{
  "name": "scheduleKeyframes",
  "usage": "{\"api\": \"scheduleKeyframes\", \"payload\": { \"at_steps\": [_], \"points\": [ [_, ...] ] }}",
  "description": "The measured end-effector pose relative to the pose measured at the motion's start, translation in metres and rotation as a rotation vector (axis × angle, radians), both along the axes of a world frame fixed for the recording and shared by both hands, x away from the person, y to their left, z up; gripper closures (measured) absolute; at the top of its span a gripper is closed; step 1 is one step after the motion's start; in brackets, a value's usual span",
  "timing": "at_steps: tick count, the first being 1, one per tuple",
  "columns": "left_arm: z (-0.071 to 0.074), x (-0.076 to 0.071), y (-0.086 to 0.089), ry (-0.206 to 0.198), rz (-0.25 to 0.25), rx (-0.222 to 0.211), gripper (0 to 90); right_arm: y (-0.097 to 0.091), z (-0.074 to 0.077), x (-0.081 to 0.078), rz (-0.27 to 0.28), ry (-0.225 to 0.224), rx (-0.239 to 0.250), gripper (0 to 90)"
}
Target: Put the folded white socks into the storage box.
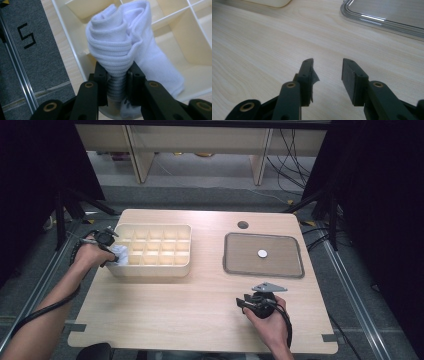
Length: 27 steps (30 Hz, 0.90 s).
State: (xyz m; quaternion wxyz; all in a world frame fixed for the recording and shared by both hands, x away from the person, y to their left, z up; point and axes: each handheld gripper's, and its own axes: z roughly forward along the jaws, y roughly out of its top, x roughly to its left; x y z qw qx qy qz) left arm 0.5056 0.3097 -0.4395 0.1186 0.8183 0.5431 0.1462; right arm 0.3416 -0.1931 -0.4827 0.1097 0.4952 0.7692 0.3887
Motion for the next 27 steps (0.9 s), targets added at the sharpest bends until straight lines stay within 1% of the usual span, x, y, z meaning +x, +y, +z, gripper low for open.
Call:
{"api": "scheduleKeyframes", "payload": {
  "at_steps": [1,2,3,4,5,6,7,8,10,11,14,15,17,18,19,20,21,23,24,25,27],
  "points": [
    [-0.001,0.0001,-0.0004,0.004,0.0,0.001,73.8,-0.0006,-0.0003,0.0006,0.004,-0.013,-0.012,62.3],
    [-0.0013,0.0012,0.0007,0.007,-0.018,0.017,73.9,-0.0004,-0.0003,0.0005,0.003,-0.012,-0.012,62.3],
    [-0.0029,0.0008,0.0001,0.016,0.001,0.004,73.9,-0.0004,-0.0003,0.0004,0.003,-0.011,-0.012,62.3],
    [-0.0035,0.0009,0.0004,0.019,0.003,-0.001,74.0,-0.0003,-0.0001,-0.0001,0.001,-0.009,-0.011,62.2],
    [-0.0034,0.0017,0.0017,0.023,-0.009,0.002,74.0,-0.0004,0.0002,-0.0003,-0.001,-0.003,-0.007,62.3],
    [-0.0037,0.0013,0.001,0.027,0.007,-0.01,74.1,-0.0008,0.0003,-0.0003,-0.002,-0.008,-0.012,62.2],
    [-0.0036,0.0014,0.001,0.03,0.005,-0.007,74.1,-0.0011,0.0002,0.0,-0.003,-0.009,-0.015,62.2],
    [-0.0036,0.0017,0.0012,0.03,-0.002,-0.001,74.1,-0.0007,-0.0004,0.0004,-0.003,-0.01,0.0,62.3],
    [-0.004,0.002,0.0002,0.029,-0.002,0.004,74.1,-0.0009,0.0009,0.0,-0.007,-0.014,-0.016,62.3],
    [-0.0042,0.0021,-0.0006,0.034,0.002,0.007,74.1,-0.0009,-0.0004,0.0011,0.006,-0.016,0.0,62.2],
    [-0.0041,0.0029,-0.001,0.044,-0.001,0.011,74.2,-0.0004,-0.0001,0.0,0.0,0.001,-0.005,62.3],
    [-0.004,0.0032,-0.0011,0.048,-0.002,0.013,74.3,-0.0009,-0.0005,0.0003,0.001,-0.005,-0.013,62.2],
    [-0.0042,0.0041,-0.0018,0.055,-0.006,0.021,74.4,-0.0013,-0.0011,0.0009,0.004,-0.011,-0.016,62.3],
    [-0.0041,0.005,-0.0016,0.059,-0.017,0.03,74.5,-0.0013,-0.0011,0.001,0.004,-0.012,-0.017,62.2],
    [-0.0038,0.0054,-0.0019,0.069,-0.018,0.035,74.5,-0.0011,-0.001,0.001,0.002,-0.012,-0.016,62.3],
    [-0.0042,0.0054,-0.0024,0.076,-0.014,0.041,74.6,-0.0007,-0.0005,0.0005,-0.001,-0.003,-0.012,62.3],
    [-0.0027,0.0061,-0.0026,0.103,-0.019,0.053,74.6,-0.0007,-0.0004,0.0005,-0.002,-0.003,-0.012,62.2],
    [-0.0033,0.0078,-0.0013,0.105,-0.04,0.061,74.8,-0.0002,0.0,-0.0001,-0.004,0.005,-0.006,62.3],
    [-0.0051,0.0067,-0.0022,0.107,-0.016,0.041,74.8,-0.0006,-0.0001,0.0001,-0.002,0.002,-0.009,62.2],
    [-0.0057,0.0069,-0.0023,0.111,-0.009,0.036,74.9,-0.0012,-0.0007,0.001,0.01,-0.015,-0.013,62.2],
    [-0.0066,0.0077,-0.0011,0.112,-0.021,0.04,75.0,-0.0014,-0.0008,0.0009,0.011,-0.015,-0.016,62.3]
  ]
}}
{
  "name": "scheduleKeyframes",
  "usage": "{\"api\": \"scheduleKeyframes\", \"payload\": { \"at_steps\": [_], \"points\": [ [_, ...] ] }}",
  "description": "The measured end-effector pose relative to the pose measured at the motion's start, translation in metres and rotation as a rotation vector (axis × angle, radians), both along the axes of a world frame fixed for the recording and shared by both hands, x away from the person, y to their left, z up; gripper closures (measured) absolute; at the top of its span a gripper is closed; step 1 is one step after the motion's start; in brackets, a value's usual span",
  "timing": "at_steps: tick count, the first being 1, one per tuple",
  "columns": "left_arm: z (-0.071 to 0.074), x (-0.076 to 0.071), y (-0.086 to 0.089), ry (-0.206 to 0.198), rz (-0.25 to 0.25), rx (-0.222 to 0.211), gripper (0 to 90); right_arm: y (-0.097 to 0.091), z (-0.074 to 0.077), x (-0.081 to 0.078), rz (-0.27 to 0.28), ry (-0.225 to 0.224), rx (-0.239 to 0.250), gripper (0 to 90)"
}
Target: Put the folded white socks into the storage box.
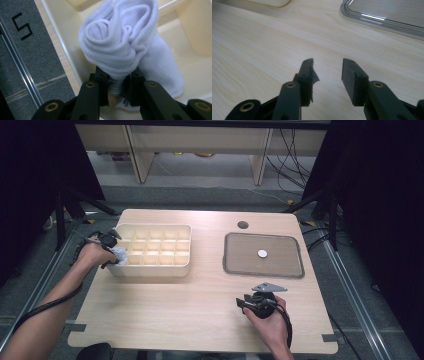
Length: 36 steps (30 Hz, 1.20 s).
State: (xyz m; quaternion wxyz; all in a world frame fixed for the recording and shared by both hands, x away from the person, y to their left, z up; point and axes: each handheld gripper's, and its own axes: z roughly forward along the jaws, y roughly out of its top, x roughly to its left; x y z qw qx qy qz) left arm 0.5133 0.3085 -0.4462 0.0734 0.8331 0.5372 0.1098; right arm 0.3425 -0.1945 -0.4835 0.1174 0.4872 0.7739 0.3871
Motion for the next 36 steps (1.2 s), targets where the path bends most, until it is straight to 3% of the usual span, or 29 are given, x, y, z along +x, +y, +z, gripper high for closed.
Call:
{"api": "scheduleKeyframes", "payload": {
  "at_steps": [3,5,12,16,17,18,22,25,28,30,31,36],
  "points": [
    [0.0,0.002,0.003,0.003,-0.037,0.013,75.2,0.0,0.0,0.0,0.0,0.0,0.0,62.2],
    [-0.001,0.0,0.0,0.009,0.015,-0.01,75.2,0.0,0.001,-0.001,-0.014,0.007,-0.005,62.2],
    [-0.004,0.001,0.0,0.017,0.006,-0.006,75.3,0.0,0.0,0.0,-0.008,0.006,-0.004,62.2],
    [-0.003,0.003,0.004,0.009,-0.05,0.007,75.2,0.0,0.0,0.0,-0.009,0.007,-0.002,62.2],
    [-0.002,0.002,0.004,0.007,-0.045,0.01,75.2,0.0,0.0,0.0,-0.011,0.007,0.0,62.2],
    [-0.004,0.0,0.001,0.009,0.004,-0.014,75.2,0.001,0.0,0.0,-0.014,0.014,0.003,62.2],
    [-0.003,0.002,0.002,0.015,-0.019,-0.002,75.2,0.001,0.0,0.0,-0.009,0.007,0.002,62.2],
    [-0.002,0.001,0.002,0.022,0.01,-0.024,75.2,0.001,0.001,-0.001,-0.014,0.018,0.005,62.2],
    [-0.003,0.0,0.007,-0.004,0.031,-0.087,74.0,0.0,0.0,0.0,-0.011,0.006,0.009,61.9],
    [-0.002,-0.001,0.01,0.0,0.049,-0.12,72.9,0.001,0.002,-0.001,-0.023,0.016,0.003,61.5],
    [0.0,-0.001,0.011,0.005,0.046,-0.127,72.3,0.0,0.002,0.0,-0.017,0.0,-0.008,61.3],
    [0.002,0.0,0.015,-0.029,0.006,-0.124,69.2,0.001,0.003,0.001,-0.019,0.008,0.007,60.9]
  ]
}}
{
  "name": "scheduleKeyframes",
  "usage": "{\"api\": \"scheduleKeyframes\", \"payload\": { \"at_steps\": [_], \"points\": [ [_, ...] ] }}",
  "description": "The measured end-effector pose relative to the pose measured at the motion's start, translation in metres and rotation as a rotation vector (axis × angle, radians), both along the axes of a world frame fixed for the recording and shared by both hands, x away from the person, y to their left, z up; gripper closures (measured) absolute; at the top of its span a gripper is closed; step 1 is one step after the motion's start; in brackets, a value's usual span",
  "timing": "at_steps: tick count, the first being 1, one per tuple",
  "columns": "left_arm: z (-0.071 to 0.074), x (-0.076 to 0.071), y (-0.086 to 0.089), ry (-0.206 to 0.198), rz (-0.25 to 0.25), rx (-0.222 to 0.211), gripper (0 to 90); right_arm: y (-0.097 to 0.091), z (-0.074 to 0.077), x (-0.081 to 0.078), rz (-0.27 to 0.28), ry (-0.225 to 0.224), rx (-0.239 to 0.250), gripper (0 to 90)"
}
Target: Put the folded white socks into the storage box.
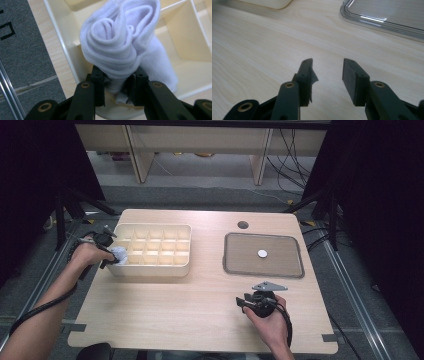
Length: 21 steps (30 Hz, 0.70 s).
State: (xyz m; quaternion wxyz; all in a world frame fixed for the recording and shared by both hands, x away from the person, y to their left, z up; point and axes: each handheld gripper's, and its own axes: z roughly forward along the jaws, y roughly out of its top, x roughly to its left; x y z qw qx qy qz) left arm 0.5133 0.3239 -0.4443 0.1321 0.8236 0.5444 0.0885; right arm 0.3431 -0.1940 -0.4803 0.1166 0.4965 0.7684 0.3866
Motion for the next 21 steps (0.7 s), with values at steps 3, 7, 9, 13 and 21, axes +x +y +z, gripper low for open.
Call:
{"api": "scheduleKeyframes", "payload": {
  "at_steps": [3,7,9,13,21],
  "points": [
    [0.003,-0.003,-0.002,0.008,0.05,-0.032,67.6,0.0,0.0,0.0,0.001,0.01,0.007,60.8],
    [0.007,-0.002,0.002,-0.011,0.012,-0.03,64.7,0.0,0.0,0.0,0.002,0.003,0.002,60.6],
    [0.009,-0.003,0.003,-0.018,0.016,-0.04,63.0,0.0,-0.001,0.0,0.005,0.003,0.007,60.4],
    [0.011,-0.005,0.003,-0.043,0.026,-0.066,58.1,0.0,0.0,0.0,0.002,0.01,0.011,60.3],
    [0.021,-0.008,0.002,-0.093,0.031,-0.058,52.6,0.001,0.0,0.0,0.004,0.005,0.008,60.1]
  ]
}}
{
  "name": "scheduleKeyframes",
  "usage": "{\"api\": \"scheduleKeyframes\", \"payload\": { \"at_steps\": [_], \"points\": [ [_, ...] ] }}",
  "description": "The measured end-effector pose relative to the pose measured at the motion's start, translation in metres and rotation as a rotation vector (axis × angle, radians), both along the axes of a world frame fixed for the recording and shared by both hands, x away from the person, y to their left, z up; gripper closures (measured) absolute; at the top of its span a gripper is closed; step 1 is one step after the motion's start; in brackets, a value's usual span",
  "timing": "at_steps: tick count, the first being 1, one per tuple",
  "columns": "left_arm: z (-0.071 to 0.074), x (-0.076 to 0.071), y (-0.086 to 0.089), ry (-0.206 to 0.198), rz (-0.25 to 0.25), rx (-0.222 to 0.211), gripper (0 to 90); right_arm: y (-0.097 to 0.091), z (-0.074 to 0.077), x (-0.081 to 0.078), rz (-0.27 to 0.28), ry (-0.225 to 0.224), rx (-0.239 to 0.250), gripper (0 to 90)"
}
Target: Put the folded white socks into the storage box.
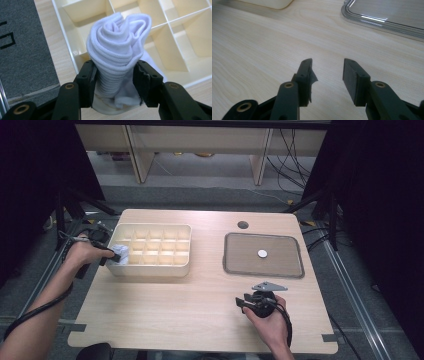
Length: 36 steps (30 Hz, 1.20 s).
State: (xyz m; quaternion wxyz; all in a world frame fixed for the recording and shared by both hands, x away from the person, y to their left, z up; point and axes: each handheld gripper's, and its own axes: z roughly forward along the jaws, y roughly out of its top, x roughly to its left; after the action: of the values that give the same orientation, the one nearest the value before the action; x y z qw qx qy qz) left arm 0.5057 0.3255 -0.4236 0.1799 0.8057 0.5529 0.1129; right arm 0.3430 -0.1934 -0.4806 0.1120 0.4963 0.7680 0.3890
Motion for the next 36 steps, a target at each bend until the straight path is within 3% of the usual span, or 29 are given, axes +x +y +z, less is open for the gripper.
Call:
{"api": "scheduleKeyframes", "payload": {
  "at_steps": [7,9,16,19,23,29,36],
  "points": [
    [0.008,0.0,-0.004,-0.056,-0.012,-0.002,50.1,0.001,0.001,0.0,0.003,-0.005,-0.009,60.1],
    [0.012,0.002,-0.007,-0.094,-0.017,0.0,48.8,0.001,0.0,0.0,0.006,-0.005,-0.003,60.0],
    [0.016,0.008,-0.013,-0.129,-0.02,0.012,47.9,0.0,0.0,0.001,0.01,-0.006,0.01,60.0],
    [0.014,0.012,-0.016,-0.128,-0.029,0.018,49.6,0.0,0.0,0.0,0.007,-0.002,0.0,60.0],
    [0.012,0.013,-0.02,-0.1,-0.057,0.059,56.2,-0.001,0.002,0.0,-0.002,-0.009,-0.01,60.1],
    [0.01,0.012,-0.019,-0.091,-0.058,0.066,68.1,-0.001,0.002,0.0,-0.003,0.001,-0.003,60.2],
    [0.008,0.008,-0.02,-0.076,-0.066,0.088,75.2,-0.001,0.002,0.0,-0.004,0.0,-0.004,60.2]
  ]
}}
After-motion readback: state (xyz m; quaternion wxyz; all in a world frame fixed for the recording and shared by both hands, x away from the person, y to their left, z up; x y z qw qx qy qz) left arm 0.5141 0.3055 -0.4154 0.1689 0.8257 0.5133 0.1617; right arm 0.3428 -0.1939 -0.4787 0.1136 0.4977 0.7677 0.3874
